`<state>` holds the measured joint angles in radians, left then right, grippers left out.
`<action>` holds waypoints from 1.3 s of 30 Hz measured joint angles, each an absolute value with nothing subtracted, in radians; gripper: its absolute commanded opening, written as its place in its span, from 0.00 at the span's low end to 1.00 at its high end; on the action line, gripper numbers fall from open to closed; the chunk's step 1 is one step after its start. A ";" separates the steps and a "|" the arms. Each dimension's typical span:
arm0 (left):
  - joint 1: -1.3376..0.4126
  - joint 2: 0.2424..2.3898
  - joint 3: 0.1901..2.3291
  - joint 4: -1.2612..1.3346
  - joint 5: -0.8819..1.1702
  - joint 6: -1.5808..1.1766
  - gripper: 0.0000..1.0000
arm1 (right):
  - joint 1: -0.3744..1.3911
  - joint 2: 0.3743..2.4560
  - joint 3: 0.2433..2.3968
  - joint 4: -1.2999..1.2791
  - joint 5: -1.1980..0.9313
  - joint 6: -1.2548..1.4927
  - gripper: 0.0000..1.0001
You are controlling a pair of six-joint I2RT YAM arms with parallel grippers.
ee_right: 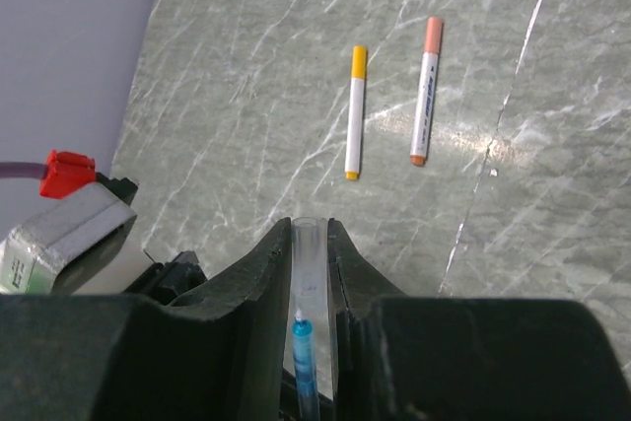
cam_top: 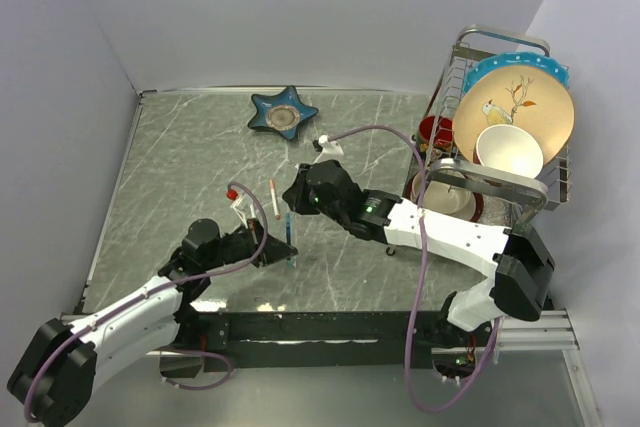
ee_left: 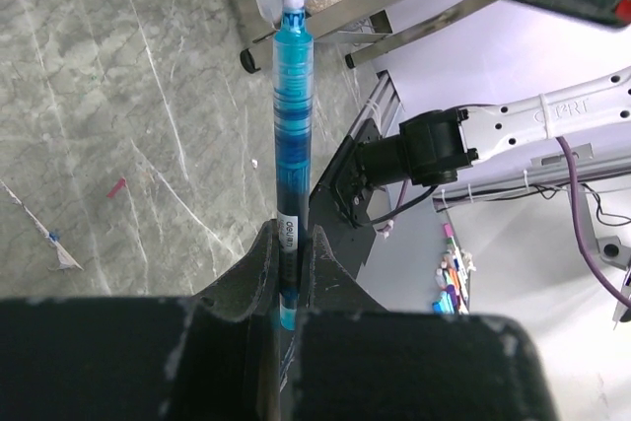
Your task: Insert the pens into the pen caps
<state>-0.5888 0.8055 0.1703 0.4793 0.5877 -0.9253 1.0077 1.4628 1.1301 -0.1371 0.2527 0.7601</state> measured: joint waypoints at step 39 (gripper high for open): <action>-0.604 0.792 0.264 0.342 0.544 -0.926 0.01 | 1.124 1.377 1.006 -0.001 0.476 0.806 0.05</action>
<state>-0.6037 0.7921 0.2638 0.3420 0.5442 -0.9257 1.1236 1.3769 1.0061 -0.0010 0.4763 0.8059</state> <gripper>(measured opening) 0.070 0.238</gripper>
